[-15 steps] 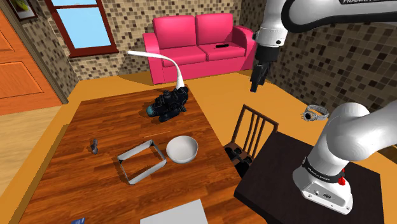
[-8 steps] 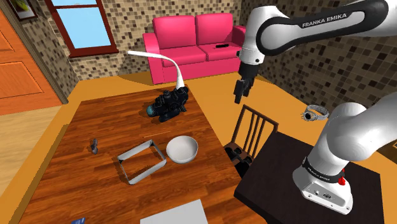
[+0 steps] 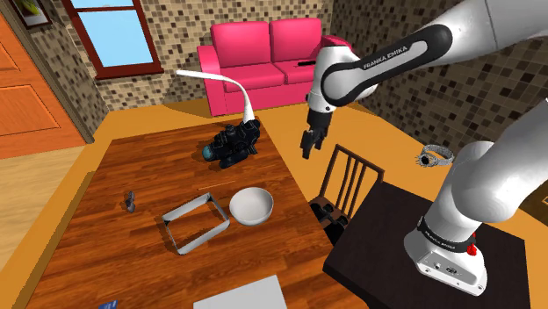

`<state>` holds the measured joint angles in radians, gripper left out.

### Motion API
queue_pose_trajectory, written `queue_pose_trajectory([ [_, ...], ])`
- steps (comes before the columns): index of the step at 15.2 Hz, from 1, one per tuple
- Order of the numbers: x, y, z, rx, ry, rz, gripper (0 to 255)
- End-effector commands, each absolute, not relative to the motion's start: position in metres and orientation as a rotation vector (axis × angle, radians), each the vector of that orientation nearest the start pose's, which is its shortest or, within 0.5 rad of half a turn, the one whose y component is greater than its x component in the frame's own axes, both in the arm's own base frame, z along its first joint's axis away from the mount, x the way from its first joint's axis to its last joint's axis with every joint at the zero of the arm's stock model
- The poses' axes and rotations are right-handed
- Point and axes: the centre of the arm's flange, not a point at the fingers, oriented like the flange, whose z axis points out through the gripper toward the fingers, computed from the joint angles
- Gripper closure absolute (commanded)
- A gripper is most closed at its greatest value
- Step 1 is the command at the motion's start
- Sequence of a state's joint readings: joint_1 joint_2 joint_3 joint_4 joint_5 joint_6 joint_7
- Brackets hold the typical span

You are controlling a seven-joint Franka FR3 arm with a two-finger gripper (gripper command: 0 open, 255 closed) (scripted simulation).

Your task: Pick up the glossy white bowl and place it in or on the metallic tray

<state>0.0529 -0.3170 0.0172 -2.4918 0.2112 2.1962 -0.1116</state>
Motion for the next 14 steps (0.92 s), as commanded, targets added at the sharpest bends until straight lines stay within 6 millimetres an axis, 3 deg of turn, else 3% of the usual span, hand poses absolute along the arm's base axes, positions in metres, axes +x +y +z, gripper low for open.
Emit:
queue_pose_trajectory([
  [1, 0.448, 0.044, 0.385, -2.965, -0.089, -0.04, 0],
  [14, 0.551, 0.075, 0.251, -2.913, -0.099, -0.04, 0],
])
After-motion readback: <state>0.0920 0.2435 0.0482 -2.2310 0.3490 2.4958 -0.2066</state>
